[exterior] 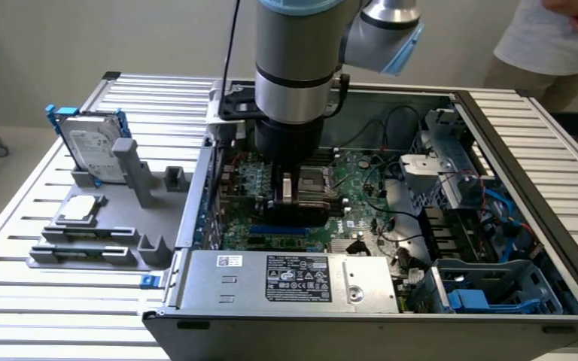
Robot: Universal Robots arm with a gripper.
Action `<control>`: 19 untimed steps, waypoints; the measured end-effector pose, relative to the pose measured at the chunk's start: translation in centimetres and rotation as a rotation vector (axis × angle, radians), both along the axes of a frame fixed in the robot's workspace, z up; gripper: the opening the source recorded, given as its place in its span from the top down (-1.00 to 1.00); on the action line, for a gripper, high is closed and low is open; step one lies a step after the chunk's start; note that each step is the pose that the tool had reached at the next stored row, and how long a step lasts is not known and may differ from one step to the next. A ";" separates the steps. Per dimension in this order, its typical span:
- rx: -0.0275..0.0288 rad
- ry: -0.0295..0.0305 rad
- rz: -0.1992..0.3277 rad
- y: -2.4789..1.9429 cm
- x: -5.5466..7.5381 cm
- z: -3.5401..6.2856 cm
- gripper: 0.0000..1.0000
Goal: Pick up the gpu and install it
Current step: 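Insert the gpu into the slot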
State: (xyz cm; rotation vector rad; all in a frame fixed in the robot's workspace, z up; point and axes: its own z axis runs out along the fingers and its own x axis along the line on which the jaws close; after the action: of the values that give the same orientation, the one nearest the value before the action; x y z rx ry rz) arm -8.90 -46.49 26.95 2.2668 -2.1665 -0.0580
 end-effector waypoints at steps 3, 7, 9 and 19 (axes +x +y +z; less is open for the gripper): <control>0.0033 -0.0001 0.000 -0.01 0.0 -0.22 0.47; 0.0062 -0.0002 -0.001 -0.02 0.0 -0.51 0.47; 0.0073 -0.0003 -0.001 -0.03 0.0 -0.68 0.47; 0.0199 -0.0003 -0.005 -0.03 -0.1 -0.92 0.47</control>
State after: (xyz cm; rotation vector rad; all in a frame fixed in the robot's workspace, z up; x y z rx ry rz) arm -8.95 -46.52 26.03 2.2717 -2.1820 -0.0796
